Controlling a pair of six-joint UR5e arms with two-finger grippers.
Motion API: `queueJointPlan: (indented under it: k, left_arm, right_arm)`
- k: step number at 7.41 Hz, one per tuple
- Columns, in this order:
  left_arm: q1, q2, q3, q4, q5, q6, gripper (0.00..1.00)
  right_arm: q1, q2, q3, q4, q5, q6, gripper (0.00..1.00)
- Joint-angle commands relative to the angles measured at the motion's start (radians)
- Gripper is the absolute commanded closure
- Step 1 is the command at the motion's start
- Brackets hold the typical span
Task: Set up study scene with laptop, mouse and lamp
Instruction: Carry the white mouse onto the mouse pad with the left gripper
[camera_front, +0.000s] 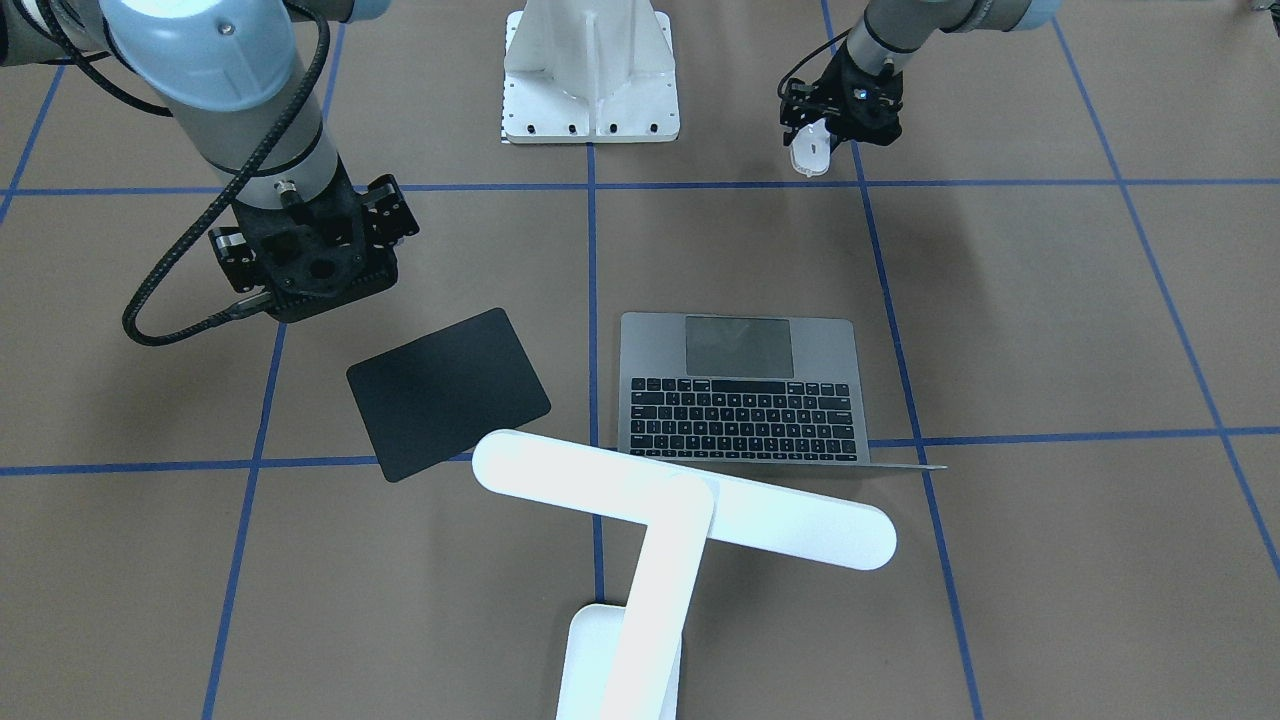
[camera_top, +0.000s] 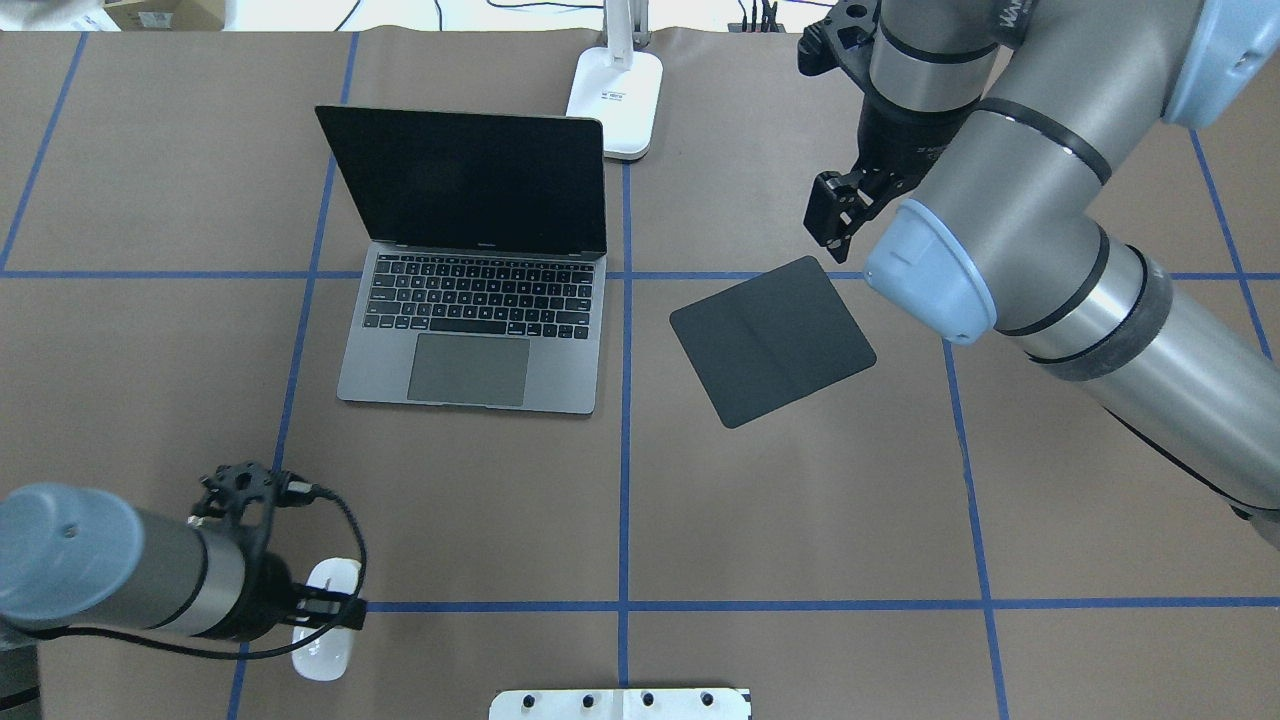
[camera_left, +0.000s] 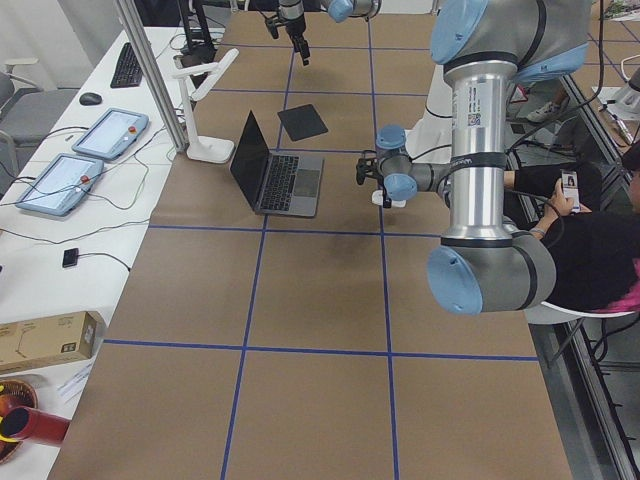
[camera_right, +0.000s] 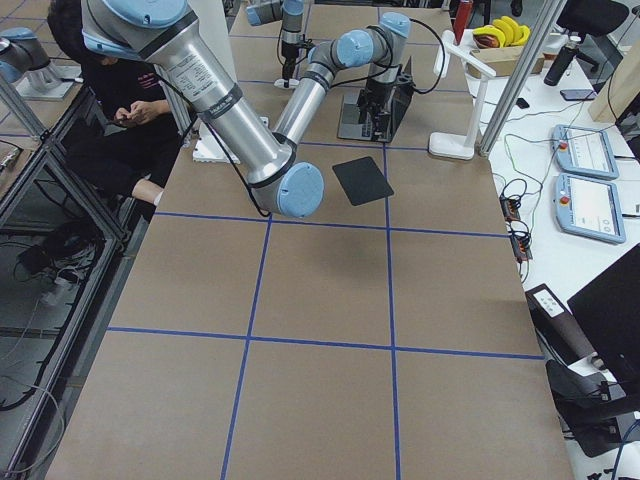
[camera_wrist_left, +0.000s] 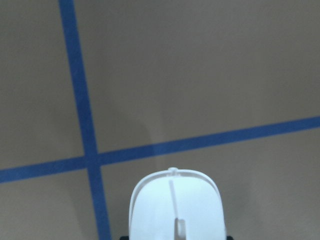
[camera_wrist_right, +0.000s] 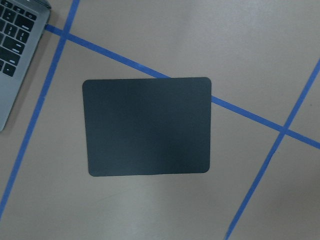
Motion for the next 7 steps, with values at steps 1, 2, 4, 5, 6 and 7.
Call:
queueJointPlan:
  k: [1,2,4,5,6,7]
  left_arm:
    - [-0.069,-0.349,0.018,0.396,-0.018,0.041,0.36]
    - [-0.102,-0.396,0.031,0.444,-0.022,0.087,0.36]
    - [-0.165,-0.478,0.128,0.445,-0.038,0.098,0.36]
    - [-0.170,-0.573,0.223,0.445,-0.039,0.096,0.36]
    - [-0.175,-0.670,0.323,0.445,-0.039,0.093,0.36]
    - [-0.201,-0.744,0.413,0.426,-0.038,0.090,0.36]
  right_arm:
    - [0.053,-0.046,-0.002,0.002,-0.024,-0.144,0.00]
    - [0.066,-0.051,-0.008,0.017,-0.037,-0.156,0.00]
    - [0.089,-0.069,-0.028,0.055,-0.030,-0.152,0.00]
    - [0.099,-0.113,-0.017,0.116,-0.030,-0.150,0.00]
    - [0.130,-0.162,-0.007,0.190,-0.024,-0.152,0.00]
    - [0.150,-0.166,-0.020,0.219,-0.025,-0.156,0.00]
